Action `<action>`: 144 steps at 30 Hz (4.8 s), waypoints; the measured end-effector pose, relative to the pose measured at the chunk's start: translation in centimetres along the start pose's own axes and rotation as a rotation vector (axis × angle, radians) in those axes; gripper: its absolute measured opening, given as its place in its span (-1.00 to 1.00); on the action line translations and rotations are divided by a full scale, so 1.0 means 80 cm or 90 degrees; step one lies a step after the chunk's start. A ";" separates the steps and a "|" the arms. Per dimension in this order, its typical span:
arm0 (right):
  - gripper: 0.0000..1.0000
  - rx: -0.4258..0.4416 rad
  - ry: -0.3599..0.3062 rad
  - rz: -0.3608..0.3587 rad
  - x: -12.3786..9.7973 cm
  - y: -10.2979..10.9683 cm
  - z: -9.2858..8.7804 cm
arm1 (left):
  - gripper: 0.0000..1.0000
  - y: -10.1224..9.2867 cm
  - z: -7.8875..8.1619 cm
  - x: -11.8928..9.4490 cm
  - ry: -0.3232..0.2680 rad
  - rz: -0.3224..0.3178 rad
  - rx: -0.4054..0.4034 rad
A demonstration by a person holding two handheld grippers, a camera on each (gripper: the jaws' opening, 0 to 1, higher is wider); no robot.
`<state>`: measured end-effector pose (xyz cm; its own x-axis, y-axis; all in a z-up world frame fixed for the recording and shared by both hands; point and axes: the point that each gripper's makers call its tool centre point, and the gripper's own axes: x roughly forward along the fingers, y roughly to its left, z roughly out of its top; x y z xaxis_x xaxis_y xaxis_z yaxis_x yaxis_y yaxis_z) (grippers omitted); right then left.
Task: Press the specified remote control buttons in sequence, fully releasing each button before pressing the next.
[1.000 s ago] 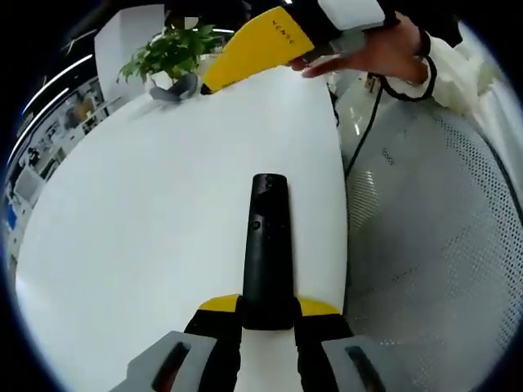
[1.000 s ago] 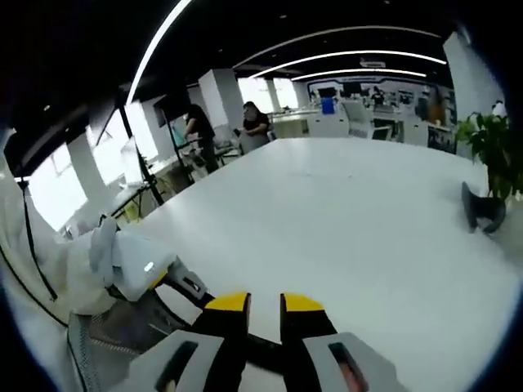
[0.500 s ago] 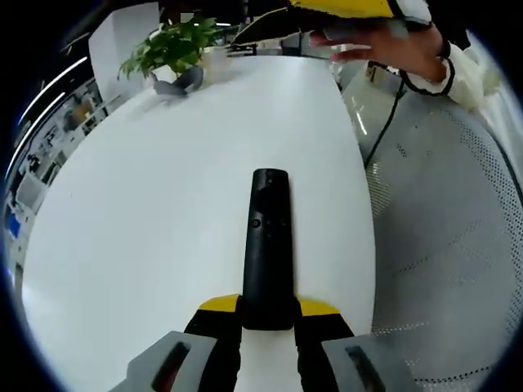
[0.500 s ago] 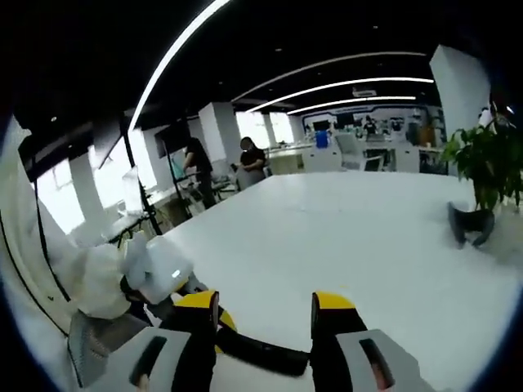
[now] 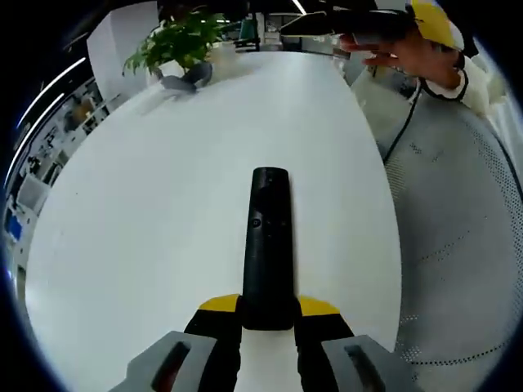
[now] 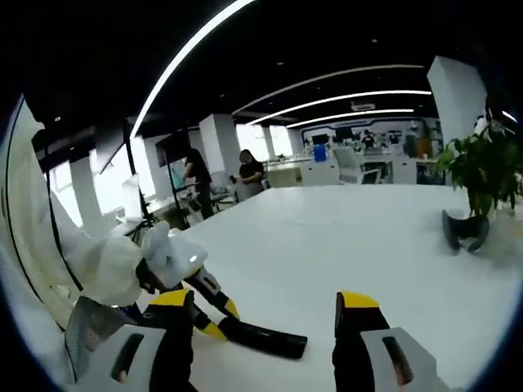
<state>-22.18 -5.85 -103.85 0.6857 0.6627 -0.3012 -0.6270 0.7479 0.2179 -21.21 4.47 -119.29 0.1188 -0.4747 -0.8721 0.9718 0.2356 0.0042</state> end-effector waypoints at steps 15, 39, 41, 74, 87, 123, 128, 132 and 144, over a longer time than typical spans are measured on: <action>0.95 -0.012 -0.020 -0.021 0.001 -0.009 -0.005 | -0.53 0.049 -0.005 -0.005 0.017 0.008 0.008; 0.98 0.000 -0.017 -0.055 -0.004 -0.023 -0.006 | -0.53 0.141 -0.003 -0.010 0.045 0.026 0.039; 0.98 0.000 -0.015 -0.057 -0.003 -0.023 -0.008 | -0.53 0.148 -0.005 -0.009 0.048 0.023 0.045; 0.96 0.026 0.035 -0.060 0.009 -0.022 -0.036 | -0.53 0.257 0.010 0.001 0.099 0.028 0.098; 0.95 0.036 0.047 -0.066 0.013 -0.029 -0.041 | -0.53 0.304 0.021 0.000 0.112 0.040 0.103; 0.91 0.058 0.041 -0.062 0.011 -0.029 -0.039 | -0.18 0.350 0.028 0.003 0.110 0.134 0.010; 0.91 0.048 0.036 -0.065 0.008 -0.028 -0.035 | -0.03 0.348 0.020 -0.004 0.075 0.167 -0.073; 0.90 0.046 0.033 -0.063 0.006 -0.027 -0.033 | 0.32 0.346 0.021 -0.013 0.027 0.208 -0.103; 0.91 0.021 0.029 -0.050 0.013 -0.021 -0.028 | 0.73 0.295 0.039 -0.047 -0.150 0.238 -0.201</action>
<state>-21.26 -6.49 -106.63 0.7142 0.5998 -0.3609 -0.5587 0.7990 0.2225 1.89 9.18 -114.39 0.5228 -0.4781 -0.7058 0.7501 0.6514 0.1143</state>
